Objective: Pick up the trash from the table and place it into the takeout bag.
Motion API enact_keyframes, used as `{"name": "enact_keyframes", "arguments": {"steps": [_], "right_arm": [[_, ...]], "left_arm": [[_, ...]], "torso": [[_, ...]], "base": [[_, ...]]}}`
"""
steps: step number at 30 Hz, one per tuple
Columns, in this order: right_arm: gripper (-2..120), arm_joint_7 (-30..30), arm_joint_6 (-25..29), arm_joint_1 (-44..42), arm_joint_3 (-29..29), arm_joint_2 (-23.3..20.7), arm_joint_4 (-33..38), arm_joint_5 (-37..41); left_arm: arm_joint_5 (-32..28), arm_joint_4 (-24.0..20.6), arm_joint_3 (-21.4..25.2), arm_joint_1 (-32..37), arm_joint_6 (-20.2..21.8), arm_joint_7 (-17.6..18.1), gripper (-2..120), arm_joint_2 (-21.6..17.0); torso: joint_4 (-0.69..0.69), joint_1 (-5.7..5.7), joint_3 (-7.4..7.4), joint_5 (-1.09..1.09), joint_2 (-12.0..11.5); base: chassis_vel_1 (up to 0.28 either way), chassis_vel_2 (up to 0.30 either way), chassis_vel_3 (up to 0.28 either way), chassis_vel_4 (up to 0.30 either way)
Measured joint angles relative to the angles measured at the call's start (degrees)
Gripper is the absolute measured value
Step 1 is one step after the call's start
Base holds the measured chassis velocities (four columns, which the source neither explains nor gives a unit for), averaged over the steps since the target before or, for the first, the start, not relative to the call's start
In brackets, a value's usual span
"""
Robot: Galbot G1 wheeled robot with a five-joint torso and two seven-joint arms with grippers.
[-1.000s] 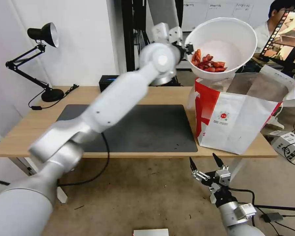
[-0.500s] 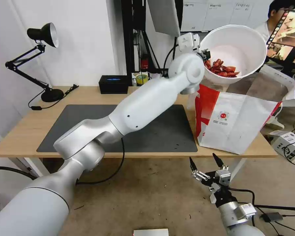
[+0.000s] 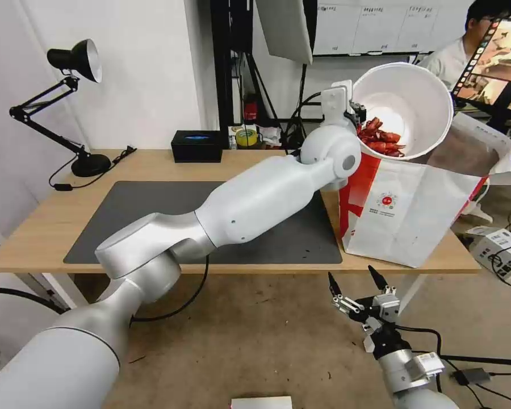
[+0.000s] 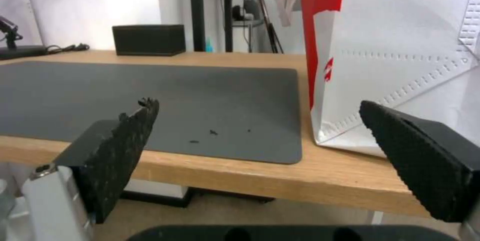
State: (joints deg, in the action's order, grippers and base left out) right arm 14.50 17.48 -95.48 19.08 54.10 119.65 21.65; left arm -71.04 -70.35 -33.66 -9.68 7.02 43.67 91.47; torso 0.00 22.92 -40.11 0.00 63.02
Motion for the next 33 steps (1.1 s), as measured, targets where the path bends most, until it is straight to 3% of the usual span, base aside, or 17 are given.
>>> {"name": "enact_keyframes", "arguments": {"steps": [5, 8, 17, 22, 29, 31, 33], "right_arm": [[100, 0.00, 0.00, 0.00, 0.00, 0.00, 0.00, 0.00], [100, 0.00, 0.00, 0.00, 0.00, 0.00, 0.00, 0.00], [100, 0.00, 0.00, 0.00, 0.00, 0.00, 0.00, 0.00], [100, 0.00, 0.00, 0.00, 0.00, 0.00, 0.00, 0.00], [100, 0.00, 0.00, 0.00, 0.00, 0.00, 0.00, 0.00], [100, 0.00, 0.00, 0.00, 0.00, 0.00, 0.00, 0.00], [100, 0.00, 0.00, 0.00, 0.00, 0.00, 0.00, 0.00]], "left_arm": [[2.00, 1.30, -0.23, -0.42, -1.59, -1.29, 0, -0.03], [5.27, 2.04, -1.17, -0.42, -2.71, -3.84, 0, -0.08], [13.21, 1.62, -4.97, -0.02, -3.73, -8.84, 0, -0.15], [14.54, 1.42, -6.21, -0.13, -3.47, -10.14, 0, -0.17], [11.73, -0.34, -6.76, -0.24, 2.37, -12.45, 0, -1.07], [8.84, -2.05, -7.30, -0.99, 6.56, -14.65, 0, -2.75], [8.00, -2.51, -7.38, -1.32, 7.88, -15.54, 0, -3.32]], "torso": [[0.00, 0.00, 0.00, 0.00, 0.00], [0.00, 0.00, 0.00, 0.00, 0.00], [0.00, 0.00, 0.00, 0.00, 0.01], [0.00, 0.00, 0.00, 0.00, 0.01], [-0.01, 0.00, 0.00, 0.00, 0.01], [0.00, 0.00, 0.00, 0.00, 0.01], [0.00, 0.00, 0.00, 0.00, 0.01]], "base": [[0.000, 0.000, 0.000, 0.000], [0.000, 0.000, 0.000, 0.000], [0.000, 0.000, 0.000, 0.000], [0.000, 0.000, 0.000, 0.000], [0.000, 0.000, 0.000, 0.000], [0.000, 0.000, 0.000, 0.000], [0.000, 0.000, 0.000, 0.000]]}}
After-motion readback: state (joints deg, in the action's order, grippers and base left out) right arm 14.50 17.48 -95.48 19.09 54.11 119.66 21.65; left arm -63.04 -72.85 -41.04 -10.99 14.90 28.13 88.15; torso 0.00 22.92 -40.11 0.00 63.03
